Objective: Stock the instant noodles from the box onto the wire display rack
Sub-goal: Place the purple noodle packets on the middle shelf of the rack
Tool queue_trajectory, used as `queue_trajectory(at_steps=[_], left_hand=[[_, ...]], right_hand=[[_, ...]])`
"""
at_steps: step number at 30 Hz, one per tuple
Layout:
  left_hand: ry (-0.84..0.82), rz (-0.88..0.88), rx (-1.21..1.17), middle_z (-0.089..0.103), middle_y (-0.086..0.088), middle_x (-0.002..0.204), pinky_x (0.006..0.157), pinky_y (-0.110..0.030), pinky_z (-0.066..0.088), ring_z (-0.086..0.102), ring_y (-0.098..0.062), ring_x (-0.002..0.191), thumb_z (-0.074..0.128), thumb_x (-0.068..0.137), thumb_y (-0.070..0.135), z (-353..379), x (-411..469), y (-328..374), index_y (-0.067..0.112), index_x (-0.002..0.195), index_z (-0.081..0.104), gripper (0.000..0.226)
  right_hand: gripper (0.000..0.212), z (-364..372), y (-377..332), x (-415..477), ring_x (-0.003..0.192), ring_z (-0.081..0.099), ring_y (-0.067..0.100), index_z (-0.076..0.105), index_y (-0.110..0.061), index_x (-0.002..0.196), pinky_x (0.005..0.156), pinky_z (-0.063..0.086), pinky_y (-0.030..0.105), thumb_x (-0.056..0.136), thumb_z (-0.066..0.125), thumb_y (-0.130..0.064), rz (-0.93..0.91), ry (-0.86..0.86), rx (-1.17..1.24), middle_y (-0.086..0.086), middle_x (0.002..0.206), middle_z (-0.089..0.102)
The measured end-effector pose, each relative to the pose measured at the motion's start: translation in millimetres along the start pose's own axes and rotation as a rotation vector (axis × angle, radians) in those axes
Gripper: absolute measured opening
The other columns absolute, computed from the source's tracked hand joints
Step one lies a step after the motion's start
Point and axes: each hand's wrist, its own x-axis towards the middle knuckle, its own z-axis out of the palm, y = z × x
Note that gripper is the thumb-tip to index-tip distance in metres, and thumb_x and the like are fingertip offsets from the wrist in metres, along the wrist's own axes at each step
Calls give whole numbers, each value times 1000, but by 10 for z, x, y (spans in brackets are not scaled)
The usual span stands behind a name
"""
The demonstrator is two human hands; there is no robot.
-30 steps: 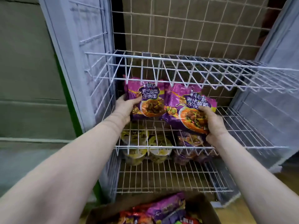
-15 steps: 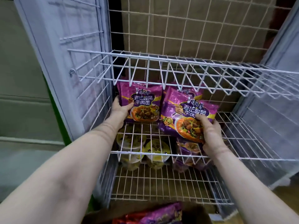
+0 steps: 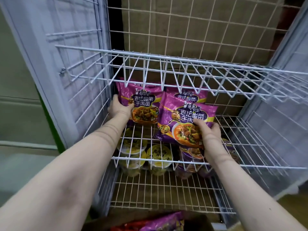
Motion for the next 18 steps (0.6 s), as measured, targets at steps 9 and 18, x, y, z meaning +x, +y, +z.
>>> queue_trajectory(at_steps=[9,18], left_hand=[[158,491,307,37,-7,138,107,-35,29,36,-25,128,68,81,19,-9,-466,159,14,127,43,53],[-668,-65,-110,56,-4,123,88,-37,43,50,-25,115,69,82,33,111,-935,359,12,127,50,53]], right_hand=[[66,15,-3,0,100,62,26,42,-12,127,96,49,43,75,73,-36,-10,-23,-37,11,116,60],[100,18,-22,-20,111,56,29,35,-12,132,103,42,45,51,71,-58,-33,-30,-91,11,123,55]])
